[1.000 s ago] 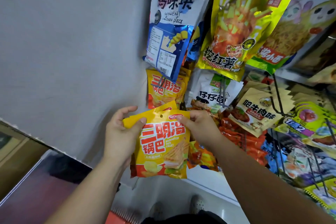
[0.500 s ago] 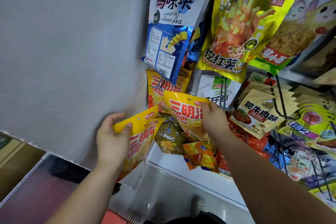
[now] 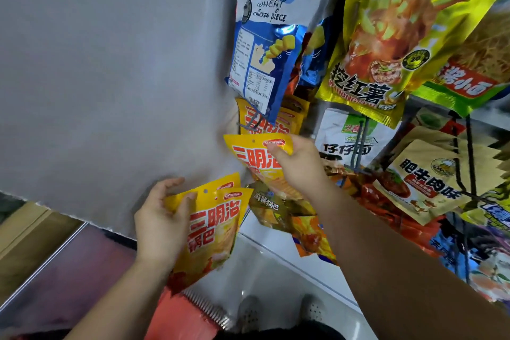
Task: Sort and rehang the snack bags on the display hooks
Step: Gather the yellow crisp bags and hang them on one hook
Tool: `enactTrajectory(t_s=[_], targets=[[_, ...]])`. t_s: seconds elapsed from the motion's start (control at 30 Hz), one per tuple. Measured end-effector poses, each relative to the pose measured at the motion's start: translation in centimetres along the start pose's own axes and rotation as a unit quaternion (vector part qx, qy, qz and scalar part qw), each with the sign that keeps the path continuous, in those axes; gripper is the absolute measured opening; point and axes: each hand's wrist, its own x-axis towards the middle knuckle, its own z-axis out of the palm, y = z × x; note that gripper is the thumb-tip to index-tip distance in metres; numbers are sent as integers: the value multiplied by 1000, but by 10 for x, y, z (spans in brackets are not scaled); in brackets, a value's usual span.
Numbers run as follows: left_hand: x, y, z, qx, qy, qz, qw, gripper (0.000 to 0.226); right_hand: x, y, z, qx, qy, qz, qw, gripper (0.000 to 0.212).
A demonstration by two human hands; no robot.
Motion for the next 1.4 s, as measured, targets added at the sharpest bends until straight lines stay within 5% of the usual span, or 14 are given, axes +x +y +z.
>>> enactTrajectory(t_s=[0.27,0.77,1.4], targets=[[-10,5,-1,17,39,-20,999,24,28,-3,26,23,53,24,998,38],[-23,12,0,-1,37,-46,998,24,28,12,32,22,102,19,994,35],[-13,19,5,-11,22,-51,998,23,35,18,36,8,102,27,994,42]])
